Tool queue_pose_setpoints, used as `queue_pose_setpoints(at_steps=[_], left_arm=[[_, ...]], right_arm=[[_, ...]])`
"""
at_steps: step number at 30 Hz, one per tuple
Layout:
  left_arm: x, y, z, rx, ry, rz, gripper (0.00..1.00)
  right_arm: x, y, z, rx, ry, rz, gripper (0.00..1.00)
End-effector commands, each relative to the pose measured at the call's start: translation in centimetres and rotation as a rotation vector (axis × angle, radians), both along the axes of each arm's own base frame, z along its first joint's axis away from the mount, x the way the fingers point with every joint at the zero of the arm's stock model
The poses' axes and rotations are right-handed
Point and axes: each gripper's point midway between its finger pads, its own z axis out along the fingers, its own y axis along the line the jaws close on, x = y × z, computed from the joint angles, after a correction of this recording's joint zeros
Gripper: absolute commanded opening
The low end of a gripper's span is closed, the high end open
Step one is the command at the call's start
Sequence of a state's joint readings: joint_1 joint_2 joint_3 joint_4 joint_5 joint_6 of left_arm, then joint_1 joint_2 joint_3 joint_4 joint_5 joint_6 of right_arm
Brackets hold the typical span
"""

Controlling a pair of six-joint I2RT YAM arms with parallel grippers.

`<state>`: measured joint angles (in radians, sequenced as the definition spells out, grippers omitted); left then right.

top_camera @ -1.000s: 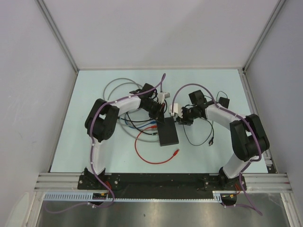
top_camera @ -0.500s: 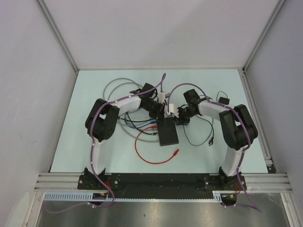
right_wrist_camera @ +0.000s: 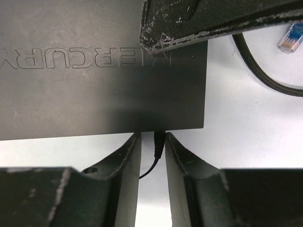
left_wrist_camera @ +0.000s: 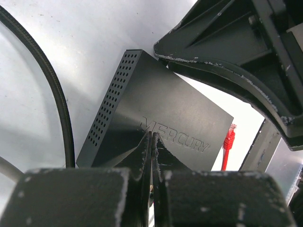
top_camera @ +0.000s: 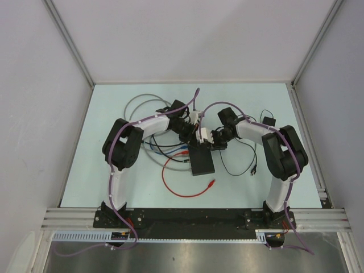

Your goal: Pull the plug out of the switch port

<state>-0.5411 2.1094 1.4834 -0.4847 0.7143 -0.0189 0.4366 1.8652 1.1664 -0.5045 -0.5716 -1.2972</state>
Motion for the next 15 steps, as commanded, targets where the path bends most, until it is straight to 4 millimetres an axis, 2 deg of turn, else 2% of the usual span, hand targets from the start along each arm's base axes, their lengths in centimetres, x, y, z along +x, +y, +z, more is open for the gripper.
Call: queue_pose_setpoints(at_steps=[1,6,11,14,15], left_arm=[[0.46,2.36,-3.74,0.147,-0.021,0.016,0.00],[0.39,2.45,-3.80,0.150,-0.024,0.012,0.00],[0.54,2.56,-3.89,0.156,-0.035,0.009,0.00],[0.51,2.65,-4.00,0.161,-0.036,0.006,0.00],[0.47,2.67,-4.07,0.162,-0.034,0.005,0.00]], right_arm=[[-2.25,0.83,-0.51,-0.001,0.084,0.053,0.31],[-2.22,0.81,-0.16,-0.002,0.076,0.059,0.31],[-2.65,1.04,-0.06,0.005,0.088,0.074,0.28],[-2.63,1.09,-0.41,-0.009,0.085,0.075,0.20],[-2.56,1.12,-0.29,-0.005,0.083,0.075,0.14]])
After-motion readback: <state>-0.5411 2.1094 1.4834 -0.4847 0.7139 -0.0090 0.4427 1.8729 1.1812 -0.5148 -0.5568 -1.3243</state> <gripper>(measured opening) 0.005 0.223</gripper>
